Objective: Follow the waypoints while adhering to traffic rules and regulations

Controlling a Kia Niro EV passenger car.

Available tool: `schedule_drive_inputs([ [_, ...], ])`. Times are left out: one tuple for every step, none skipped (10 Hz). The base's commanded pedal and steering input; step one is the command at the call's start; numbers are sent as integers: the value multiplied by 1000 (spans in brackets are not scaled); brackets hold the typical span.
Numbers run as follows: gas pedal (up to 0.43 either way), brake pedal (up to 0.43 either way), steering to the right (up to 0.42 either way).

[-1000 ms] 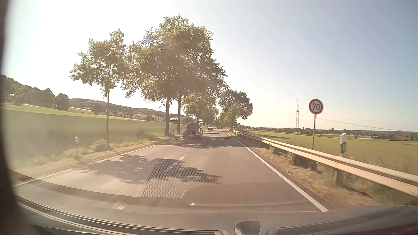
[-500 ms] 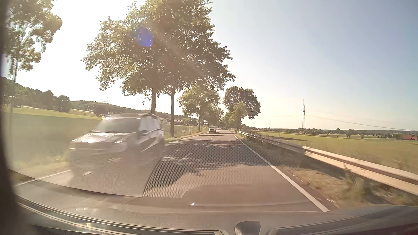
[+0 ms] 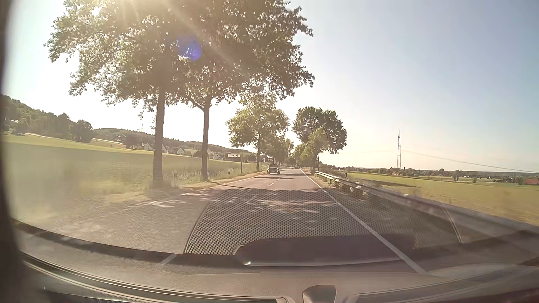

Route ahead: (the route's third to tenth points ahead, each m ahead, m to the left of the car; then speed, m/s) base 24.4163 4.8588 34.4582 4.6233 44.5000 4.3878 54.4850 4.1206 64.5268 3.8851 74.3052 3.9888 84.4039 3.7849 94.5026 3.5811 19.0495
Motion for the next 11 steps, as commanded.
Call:
schedule_drive_inputs([
  [209,6,0],
  [209,6,1],
  [209,6,3],
  [209,6,5],
  [209,6,6],
  [209,6,7],
  [209,6,7],
  [197,0,7],
  [197,6,7],
  [197,6,7],
  [197,6,7],
])
